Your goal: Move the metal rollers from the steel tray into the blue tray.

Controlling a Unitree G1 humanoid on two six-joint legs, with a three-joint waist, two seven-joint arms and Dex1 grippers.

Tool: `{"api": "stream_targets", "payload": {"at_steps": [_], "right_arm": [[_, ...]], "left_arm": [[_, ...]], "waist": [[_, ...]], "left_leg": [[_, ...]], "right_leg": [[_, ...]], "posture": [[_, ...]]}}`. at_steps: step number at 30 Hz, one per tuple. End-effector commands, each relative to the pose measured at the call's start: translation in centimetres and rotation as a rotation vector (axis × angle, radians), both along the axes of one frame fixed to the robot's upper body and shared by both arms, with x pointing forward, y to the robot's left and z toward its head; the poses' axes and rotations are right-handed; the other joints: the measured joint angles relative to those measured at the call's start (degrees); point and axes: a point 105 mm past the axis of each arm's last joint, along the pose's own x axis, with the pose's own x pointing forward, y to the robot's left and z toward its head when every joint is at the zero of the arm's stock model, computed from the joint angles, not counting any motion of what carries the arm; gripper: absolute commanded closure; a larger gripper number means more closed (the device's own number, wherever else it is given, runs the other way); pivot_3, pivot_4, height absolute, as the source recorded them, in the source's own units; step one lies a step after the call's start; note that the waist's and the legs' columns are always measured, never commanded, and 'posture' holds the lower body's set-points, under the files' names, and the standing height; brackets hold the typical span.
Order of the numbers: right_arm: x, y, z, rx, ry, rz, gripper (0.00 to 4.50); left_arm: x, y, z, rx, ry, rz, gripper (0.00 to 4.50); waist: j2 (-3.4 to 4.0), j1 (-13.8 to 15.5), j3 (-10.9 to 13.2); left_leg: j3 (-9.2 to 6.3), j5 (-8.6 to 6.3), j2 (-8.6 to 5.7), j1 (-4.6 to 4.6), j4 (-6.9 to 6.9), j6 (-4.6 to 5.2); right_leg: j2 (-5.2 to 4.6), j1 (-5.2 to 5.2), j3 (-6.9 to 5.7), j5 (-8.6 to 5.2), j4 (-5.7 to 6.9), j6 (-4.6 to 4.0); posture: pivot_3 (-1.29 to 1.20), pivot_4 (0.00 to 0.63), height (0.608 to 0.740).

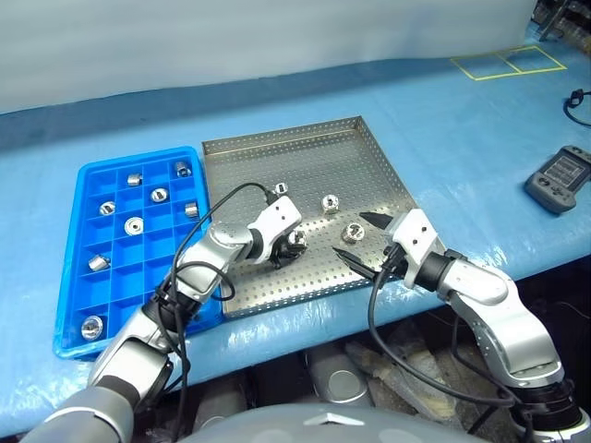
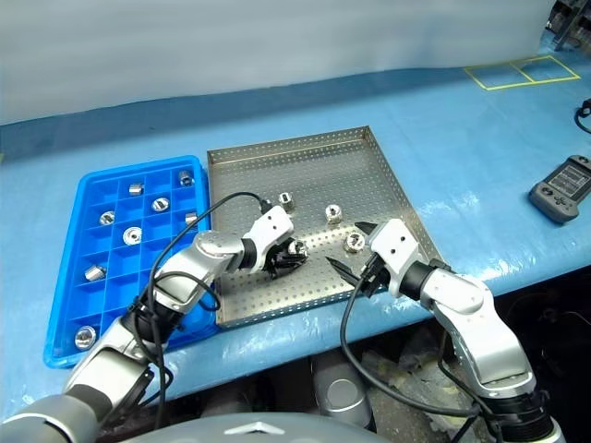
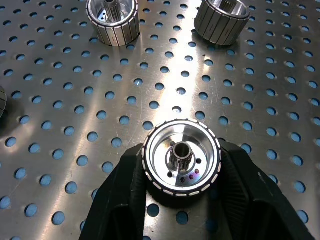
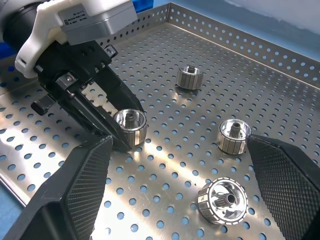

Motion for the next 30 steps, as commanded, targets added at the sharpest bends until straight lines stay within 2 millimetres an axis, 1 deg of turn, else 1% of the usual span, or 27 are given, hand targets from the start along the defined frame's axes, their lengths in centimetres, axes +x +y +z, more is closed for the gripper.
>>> {"api": "stream_targets", "payload": {"at_steps": [1,4,9,10,11,12,14,15,16,18,20,22,24,27,30], "right_arm": [[0.0,0.7,0.6,0.013,-0.035,0.028,0.0],[-0.3,1.2,0.4,0.026,-0.016,0.057,0.0],[-0.7,2.0,0.0,0.036,0.023,0.133,0.0],[-0.7,2.2,0.2,0.044,0.025,0.153,0.0],[-0.6,2.3,0.3,0.049,0.025,0.167,0.0],[-0.6,2.3,0.4,0.052,0.025,0.174,0.0],[-0.4,2.7,0.6,0.062,0.026,0.207,0.0],[-0.4,3.1,0.7,0.07,0.026,0.23,0.0],[-0.4,3.5,0.9,0.082,0.026,0.255,0.0],[-0.4,4.0,1.2,0.105,0.021,0.291,0.0],[-0.3,4.3,1.5,0.117,0.016,0.307,0.0],[-0.1,4.4,1.5,0.117,0.015,0.317,0.0],[0.0,4.6,1.5,0.115,0.015,0.328,0.0],[0.1,4.9,1.6,0.112,0.013,0.341,0.0],[0.2,5.0,1.7,0.112,0.01,0.35,0.0]], "left_arm": [[0.1,-0.3,2.0,-0.063,-0.071,0.018,2.81],[0.3,0.9,3.3,-0.092,-0.121,0.094,2.81],[0.0,4.9,6.6,-0.145,-0.184,0.252,2.81],[0.0,6.6,7.6,-0.134,-0.221,0.314,2.81],[-0.1,7.8,8.3,-0.124,-0.246,0.357,2.81],[-0.3,8.5,8.7,-0.118,-0.26,0.383,2.81],[-0.6,11.1,9.7,-0.102,-0.295,0.481,2.81],[-1.0,12.7,9.9,-0.078,-0.309,0.544,2.81],[-1.4,14.4,10.0,-0.049,-0.316,0.606,2.81],[-2.7,16.8,9.6,0.0,-0.3,0.691,2.81],[-4.2,18.3,9.0,0.042,-0.272,0.747,2.81],[-5.3,19.2,8.6,0.07,-0.256,0.783,2.81],[-6.2,19.9,8.0,0.088,-0.235,0.817,2.81],[-6.9,19.8,7.0,0.099,-0.199,0.829,2.81],[-7.1,19.6,5.8,0.101,-0.162,0.836,2.81]], "waist": [[0.0,0.01,0.0],[0.0,0.11,0.0],[0.0,0.46,0.0],[0.01,0.63,0.0],[0.01,0.71,0.01],[0.01,0.94,0.0],[0.0,1.58,0.0],[0.0,1.82,0.0],[0.0,2.11,0.0],[0.0,2.92,0.01],[-0.01,3.92,0.01],[-0.05,5.52,0.02],[-0.07,7.19,0.02],[-0.09,9.53,0.01],[-0.1,11.13,0.01]], "left_leg": [[0.01,0.0,0.0,-0.01,0.0,0.01],[0.04,0.0,0.0,-0.15,0.01,0.01],[0.13,0.0,0.03,-0.27,0.0,0.0],[0.13,0.0,0.03,-0.28,0.0,0.0],[0.13,0.0,0.04,-0.27,0.01,0.0],[0.15,0.0,0.04,-0.27,0.01,-0.01],[0.14,0.0,0.03,-0.25,0.02,-0.01],[0.14,0.0,0.03,-0.24,0.02,-0.01],[0.15,0.0,0.02,-0.24,0.02,-0.01],[0.13,0.0,0.04,-0.25,0.0,-0.02],[0.1,-0.01,0.06,-0.27,-0.03,-0.04],[0.04,-0.03,0.05,-0.29,-0.03,-0.06],[0.0,-0.02,0.02,-0.33,0.0,-0.06],[-0.05,-0.02,0.01,-0.34,0.01,-0.08],[-0.06,0.0,0.01,-0.33,0.01,-0.11]], "right_leg": [[0.0,-0.02,0.01,0.0,0.01,0.0],[-0.02,-0.2,0.05,0.01,0.06,0.01],[-0.1,-0.45,0.16,0.02,0.18,0.0],[-0.12,-0.46,0.16,0.02,0.2,0.0],[-0.1,-0.47,0.16,0.02,0.22,-0.01],[-0.1,-0.5,0.18,0.02,0.24,-0.01],[-0.05,-0.48,0.17,0.02,0.26,-0.01],[-0.02,-0.48,0.16,0.02,0.25,-0.01],[-0.01,-0.48,0.16,0.02,0.25,-0.01],[-0.06,-0.51,0.16,0.02,0.24,-0.02],[-0.15,-0.56,0.14,0.01,0.25,-0.09],[-0.18,-0.58,0.07,0.14,0.25,-0.35],[-0.19,-0.58,0.02,0.17,0.22,-0.38],[-0.21,-0.54,-0.06,0.16,0.19,-0.39],[-0.22,-0.53,-0.07,0.17,0.19,-0.4]], "posture": [[-0.34,0.15,0.74],[-0.33,0.15,0.74],[-0.28,0.15,0.74],[-0.26,0.15,0.74],[-0.26,0.15,0.74],[-0.24,0.15,0.74],[-0.22,0.15,0.74],[-0.2,0.15,0.74],[-0.2,0.15,0.74],[-0.16,0.15,0.74],[-0.14,0.15,0.74],[-0.13,0.15,0.74],[-0.11,0.15,0.74],[-0.09,0.15,0.74],[-0.09,0.15,0.74]]}}
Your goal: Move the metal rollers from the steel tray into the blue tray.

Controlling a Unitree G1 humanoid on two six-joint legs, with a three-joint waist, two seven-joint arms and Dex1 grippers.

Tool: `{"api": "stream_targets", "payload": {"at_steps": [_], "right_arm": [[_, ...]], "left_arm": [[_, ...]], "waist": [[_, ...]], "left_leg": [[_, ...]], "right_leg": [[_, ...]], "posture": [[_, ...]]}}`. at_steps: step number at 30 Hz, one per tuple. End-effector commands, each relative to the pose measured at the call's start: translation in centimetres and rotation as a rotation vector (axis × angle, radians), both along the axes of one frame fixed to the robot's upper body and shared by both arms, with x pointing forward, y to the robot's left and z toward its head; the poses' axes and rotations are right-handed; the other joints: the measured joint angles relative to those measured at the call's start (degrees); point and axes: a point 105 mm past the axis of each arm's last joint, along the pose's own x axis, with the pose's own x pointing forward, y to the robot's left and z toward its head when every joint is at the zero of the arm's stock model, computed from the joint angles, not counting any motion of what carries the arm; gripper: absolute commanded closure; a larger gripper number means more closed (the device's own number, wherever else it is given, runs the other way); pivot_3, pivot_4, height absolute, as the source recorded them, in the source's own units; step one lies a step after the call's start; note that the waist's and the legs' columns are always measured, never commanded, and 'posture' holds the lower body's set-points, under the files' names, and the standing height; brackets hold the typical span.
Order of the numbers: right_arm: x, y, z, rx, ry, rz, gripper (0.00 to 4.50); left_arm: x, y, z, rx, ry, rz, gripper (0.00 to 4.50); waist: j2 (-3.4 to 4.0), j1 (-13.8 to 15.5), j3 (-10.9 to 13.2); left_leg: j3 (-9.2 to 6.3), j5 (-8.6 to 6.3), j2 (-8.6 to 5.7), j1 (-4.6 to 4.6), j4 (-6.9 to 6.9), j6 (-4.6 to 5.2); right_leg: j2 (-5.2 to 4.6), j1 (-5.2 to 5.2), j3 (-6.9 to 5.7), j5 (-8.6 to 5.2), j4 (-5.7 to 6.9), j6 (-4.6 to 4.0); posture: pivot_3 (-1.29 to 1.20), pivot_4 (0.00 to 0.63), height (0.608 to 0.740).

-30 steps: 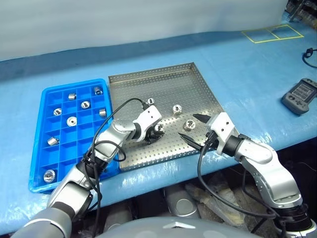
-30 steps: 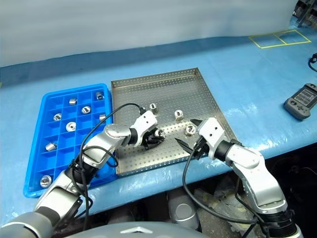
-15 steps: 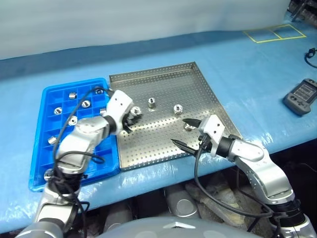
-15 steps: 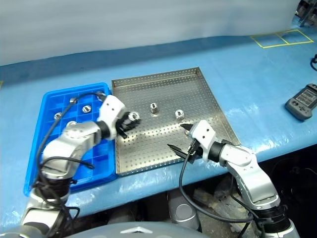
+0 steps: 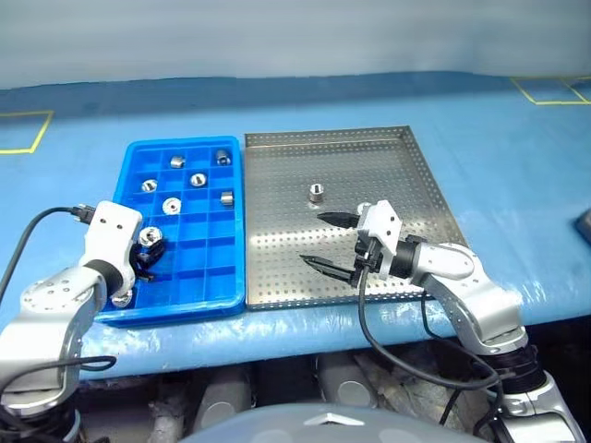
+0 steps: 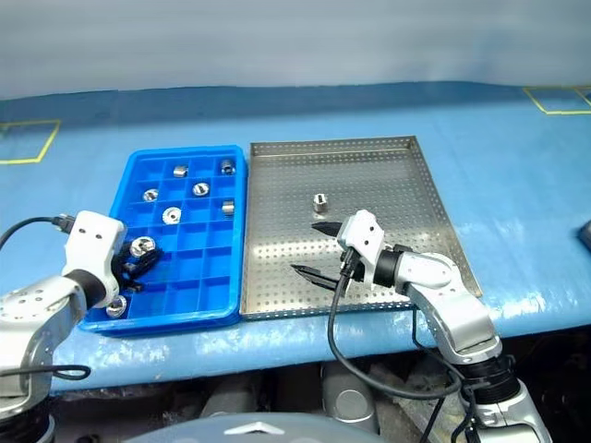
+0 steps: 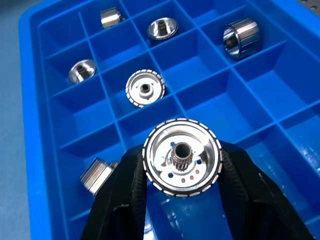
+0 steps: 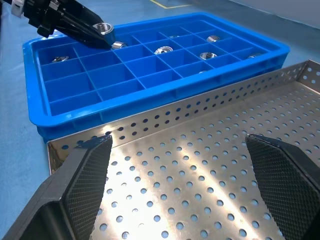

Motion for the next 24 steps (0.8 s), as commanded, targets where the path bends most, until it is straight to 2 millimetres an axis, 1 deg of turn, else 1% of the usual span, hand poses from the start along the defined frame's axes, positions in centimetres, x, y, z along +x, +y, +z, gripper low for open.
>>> {"api": "stream_targets", "payload": {"at_steps": [1,4,10,15,17,19,21,24], "right_arm": [[0.0,0.3,0.9,0.016,-0.043,0.022,0.0],[-0.1,0.2,1.0,0.016,-0.043,0.022,0.0],[-0.3,0.3,0.9,0.013,-0.041,0.021,0.0],[-0.4,0.2,0.9,0.014,-0.041,0.015,0.0],[-0.4,0.2,0.9,0.016,-0.042,0.011,0.0],[-0.4,0.2,0.9,0.018,-0.044,0.008,0.0],[-0.4,0.2,1.0,0.021,-0.047,0.006,0.0],[-0.2,0.2,1.1,0.026,-0.057,-0.007,0.0]], "left_arm": [[-0.1,-0.6,0.0,0.007,-0.018,-0.011,2.81],[0.0,-0.7,-0.7,-0.002,-0.001,-0.008,2.81],[0.8,-1.3,-0.9,-0.02,0.005,-0.025,2.81],[1.1,-1.2,-1.2,-0.009,0.011,-0.032,2.81],[1.3,-1.2,-1.2,0.001,0.005,-0.029,2.07],[1.4,-1.3,-1.0,0.001,-0.007,-0.034,1.47],[1.9,-2.0,-0.3,-0.035,-0.066,-0.052,0.84],[2.2,-4.1,1.7,-0.145,-0.182,-0.145,0.84]], "waist": [[-0.02,0.89,-0.01],[-0.02,1.65,-0.01],[-0.02,2.21,-0.02],[-0.02,2.21,-0.02],[-0.02,2.19,-0.02],[-0.02,2.18,-0.02],[-0.02,2.19,-0.02],[-0.05,2.47,-0.05]], "left_leg": [[-0.01,0.0,0.0,0.0,0.0,-0.01],[-0.02,0.01,0.01,0.0,0.0,-0.03],[-0.02,0.03,0.02,0.0,0.0,-0.05],[-0.01,0.03,0.02,0.0,-0.01,-0.05],[-0.01,0.03,0.03,0.01,-0.01,-0.06],[-0.01,0.04,0.03,0.01,0.0,-0.06],[-0.01,0.05,0.03,0.02,0.0,-0.08],[-0.02,0.05,0.01,0.01,0.02,-0.07]], "right_leg": [[0.0,0.01,-0.02,0.0,0.0,-0.01],[-0.01,0.0,-0.03,0.0,0.01,-0.02],[-0.01,0.01,-0.04,0.01,0.02,-0.03],[-0.02,0.01,-0.04,0.01,0.01,-0.04],[-0.02,0.01,-0.04,0.01,0.02,-0.05],[-0.02,0.01,-0.04,0.02,0.02,-0.05],[-0.02,0.02,-0.04,0.02,0.02,-0.05],[-0.03,0.05,-0.07,0.03,0.01,-0.06]], "posture": [[-0.09,0.15,0.74],[-0.09,0.15,0.74],[-0.09,0.15,0.74],[-0.11,0.15,0.74],[-0.11,0.15,0.74],[-0.12,0.15,0.74],[-0.12,0.15,0.74],[-0.12,0.15,0.74]]}}
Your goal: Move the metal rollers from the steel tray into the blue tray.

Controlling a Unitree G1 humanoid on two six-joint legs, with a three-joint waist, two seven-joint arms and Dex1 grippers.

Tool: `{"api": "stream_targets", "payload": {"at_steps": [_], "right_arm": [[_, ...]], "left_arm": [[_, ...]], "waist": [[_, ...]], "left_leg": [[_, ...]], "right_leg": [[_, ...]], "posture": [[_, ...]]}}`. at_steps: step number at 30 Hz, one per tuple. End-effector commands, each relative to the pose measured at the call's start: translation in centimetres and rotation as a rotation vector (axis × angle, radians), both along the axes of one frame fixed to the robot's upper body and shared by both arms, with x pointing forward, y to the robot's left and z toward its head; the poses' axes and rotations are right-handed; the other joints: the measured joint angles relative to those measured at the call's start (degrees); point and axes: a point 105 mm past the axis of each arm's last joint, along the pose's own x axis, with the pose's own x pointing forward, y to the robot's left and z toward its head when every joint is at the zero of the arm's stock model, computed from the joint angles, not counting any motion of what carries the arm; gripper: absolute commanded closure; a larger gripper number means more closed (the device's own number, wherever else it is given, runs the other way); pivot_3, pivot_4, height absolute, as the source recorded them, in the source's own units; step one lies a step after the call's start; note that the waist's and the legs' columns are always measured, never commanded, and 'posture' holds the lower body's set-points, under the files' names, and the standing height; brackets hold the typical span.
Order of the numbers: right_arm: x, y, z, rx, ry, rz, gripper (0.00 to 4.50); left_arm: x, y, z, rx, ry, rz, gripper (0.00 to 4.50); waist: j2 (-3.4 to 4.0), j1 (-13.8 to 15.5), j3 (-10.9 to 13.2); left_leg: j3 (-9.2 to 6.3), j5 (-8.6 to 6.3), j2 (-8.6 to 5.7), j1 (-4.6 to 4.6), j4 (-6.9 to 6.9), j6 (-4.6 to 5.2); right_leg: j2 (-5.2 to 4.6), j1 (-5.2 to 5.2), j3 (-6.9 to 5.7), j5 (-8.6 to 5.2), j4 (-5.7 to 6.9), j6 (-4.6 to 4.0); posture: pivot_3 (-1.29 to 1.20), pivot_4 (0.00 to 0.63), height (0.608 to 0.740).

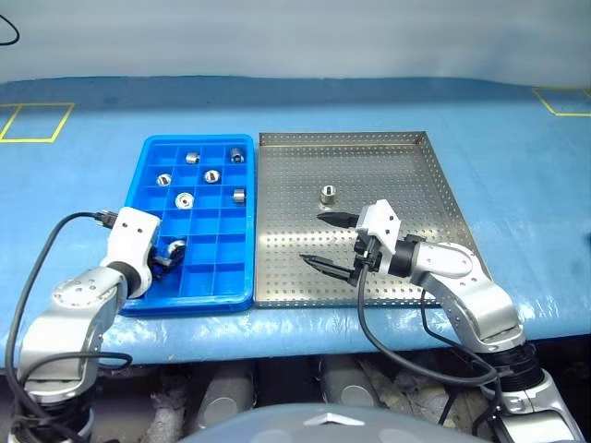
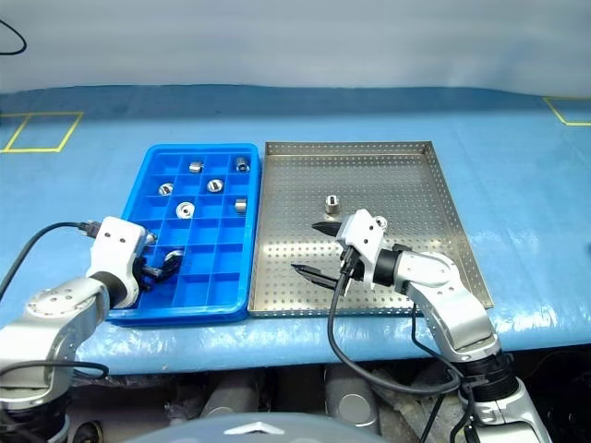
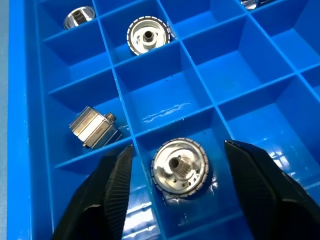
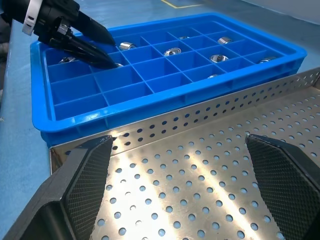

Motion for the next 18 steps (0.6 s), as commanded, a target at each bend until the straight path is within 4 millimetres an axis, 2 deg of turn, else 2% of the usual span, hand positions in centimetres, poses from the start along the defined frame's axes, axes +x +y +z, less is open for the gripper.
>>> {"api": "stream_targets", "payload": {"at_steps": [1,5,9,14,18], "right_arm": [[0.1,0.3,1.5,0.029,-0.081,-0.012,0.0],[3.8,-1.0,1.9,0.068,-0.103,-0.249,0.0],[7.3,-1.9,1.3,0.069,-0.068,-0.418,0.0],[10.8,-0.3,-0.1,0.055,-0.006,-0.466,0.0],[12.1,1.3,-1.2,0.041,0.034,-0.446,0.0]], "left_arm": [[0.4,-3.0,3.6,-0.119,-0.194,-0.145,0.84],[-0.3,-5.5,5.9,-0.179,-0.318,-0.305,0.84],[-0.8,-7.3,5.8,-0.123,-0.327,-0.429,0.84],[-0.8,-8.5,4.6,-0.096,-0.283,-0.489,0.84],[-1.1,-9.1,4.5,-0.105,-0.284,-0.505,0.84]], "waist": [[-0.05,0.19,-0.03],[-0.06,-0.14,-0.04],[-0.04,-0.66,-0.05],[-0.04,-1.57,-0.05],[-0.04,-2.18,-0.05]], "left_leg": [[-0.01,0.0,0.0,-0.01,0.01,0.01],[0.02,0.01,0.03,-0.01,0.01,-0.04],[0.07,0.11,0.06,0.05,0.0,-0.16],[0.15,0.17,0.05,0.07,0.0,-0.08],[0.14,0.14,0.04,0.04,-0.04,-0.01]], "right_leg": [[-0.03,0.02,-0.01,0.0,-0.02,0.0],[-0.07,-0.04,0.02,0.08,0.0,-0.13],[0.07,-0.02,0.07,0.18,0.03,-0.24],[0.36,0.0,0.14,0.21,0.03,-0.19],[0.32,-0.02,0.14,0.24,-0.01,-0.18]], "posture": [[-0.12,0.15,0.74],[-0.12,0.15,0.74],[-0.13,0.15,0.74],[-0.12,0.15,0.74],[-0.09,0.15,0.74]]}}
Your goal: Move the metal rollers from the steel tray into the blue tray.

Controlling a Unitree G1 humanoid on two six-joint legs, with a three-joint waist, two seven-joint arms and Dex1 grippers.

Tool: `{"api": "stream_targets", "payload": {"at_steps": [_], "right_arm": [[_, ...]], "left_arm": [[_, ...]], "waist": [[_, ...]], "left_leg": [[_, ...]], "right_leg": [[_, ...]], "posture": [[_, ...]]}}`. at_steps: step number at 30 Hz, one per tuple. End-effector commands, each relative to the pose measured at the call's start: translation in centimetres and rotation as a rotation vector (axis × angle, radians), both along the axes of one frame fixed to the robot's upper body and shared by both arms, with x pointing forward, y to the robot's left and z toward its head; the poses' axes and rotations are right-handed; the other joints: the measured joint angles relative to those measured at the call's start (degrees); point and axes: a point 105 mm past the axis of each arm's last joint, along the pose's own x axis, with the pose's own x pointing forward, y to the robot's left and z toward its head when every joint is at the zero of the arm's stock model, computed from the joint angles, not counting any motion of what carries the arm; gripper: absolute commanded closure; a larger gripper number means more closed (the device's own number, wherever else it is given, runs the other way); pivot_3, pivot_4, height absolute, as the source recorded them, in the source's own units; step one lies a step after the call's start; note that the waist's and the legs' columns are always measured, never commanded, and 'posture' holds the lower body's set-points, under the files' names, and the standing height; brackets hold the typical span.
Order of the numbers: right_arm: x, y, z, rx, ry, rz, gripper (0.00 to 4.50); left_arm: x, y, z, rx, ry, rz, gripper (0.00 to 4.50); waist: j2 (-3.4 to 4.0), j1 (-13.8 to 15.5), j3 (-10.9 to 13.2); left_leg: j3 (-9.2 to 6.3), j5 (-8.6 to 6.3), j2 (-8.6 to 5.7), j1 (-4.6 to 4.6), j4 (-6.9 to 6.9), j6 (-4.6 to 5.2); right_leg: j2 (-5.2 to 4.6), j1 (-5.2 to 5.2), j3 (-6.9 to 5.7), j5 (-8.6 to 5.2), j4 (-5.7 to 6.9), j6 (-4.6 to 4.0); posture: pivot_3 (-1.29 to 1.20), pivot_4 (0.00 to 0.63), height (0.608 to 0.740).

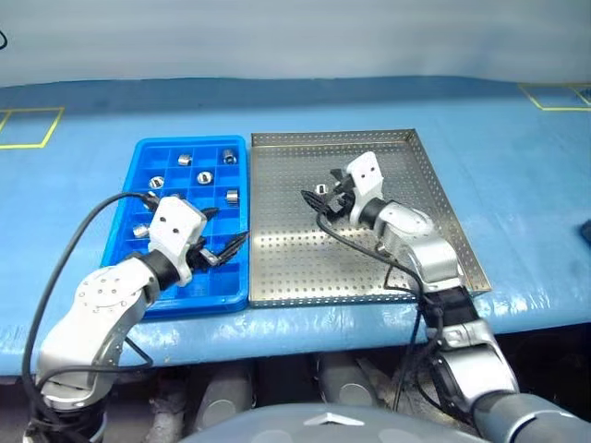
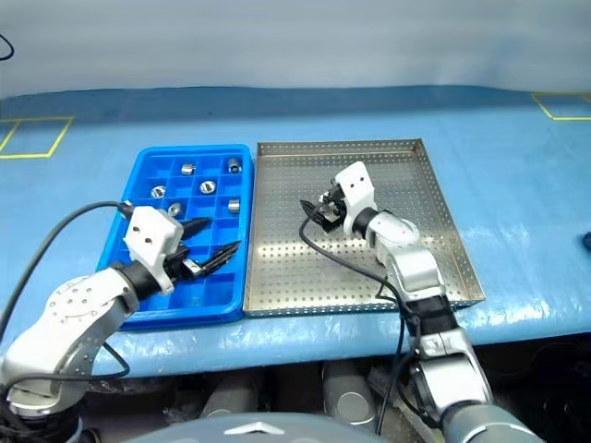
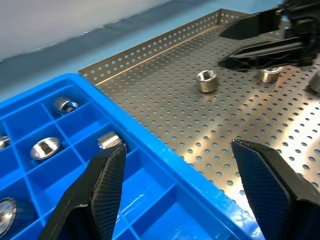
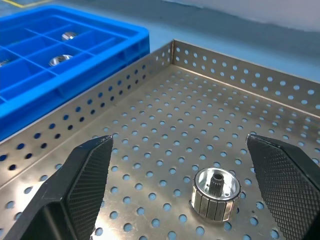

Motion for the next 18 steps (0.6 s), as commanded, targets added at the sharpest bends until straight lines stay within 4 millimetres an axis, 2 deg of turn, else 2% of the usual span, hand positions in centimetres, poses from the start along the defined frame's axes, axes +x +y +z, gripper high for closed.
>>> {"api": "stream_targets", "payload": {"at_steps": [1,7,18], "right_arm": [[0.9,1.0,0.5,0.013,-0.027,0.016,0.0],[2.5,0.7,-0.9,-0.016,0.004,-0.05,0.0],[3.5,-1.4,-1.3,-0.043,-0.005,-0.148,0.0]], "left_arm": [[-0.3,-0.5,0.7,0.004,-0.048,-0.016,0.84],[-0.7,-1.4,0.3,-0.015,-0.04,-0.023,0.84],[-0.7,-1.3,-0.1,-0.007,-0.033,-0.014,0.84]], "waist": [[0.01,-0.02,0.0],[0.01,0.14,0.0],[0.02,0.19,0.0]], "left_leg": [[-0.02,-0.01,0.0,-0.01,-0.03,0.01],[-0.05,-0.03,-0.03,-0.06,-0.05,0.03],[-0.1,-0.02,-0.03,-0.06,-0.05,0.02]], "right_leg": [[-0.01,-0.02,-0.01,0.0,-0.01,0.0],[-0.2,-0.05,-0.02,0.01,-0.06,-0.01],[-0.16,-0.04,-0.06,0.01,-0.04,-0.01]], "posture": [[-0.09,0.15,0.74],[-0.06,0.15,0.74],[-0.06,0.15,0.74]]}}
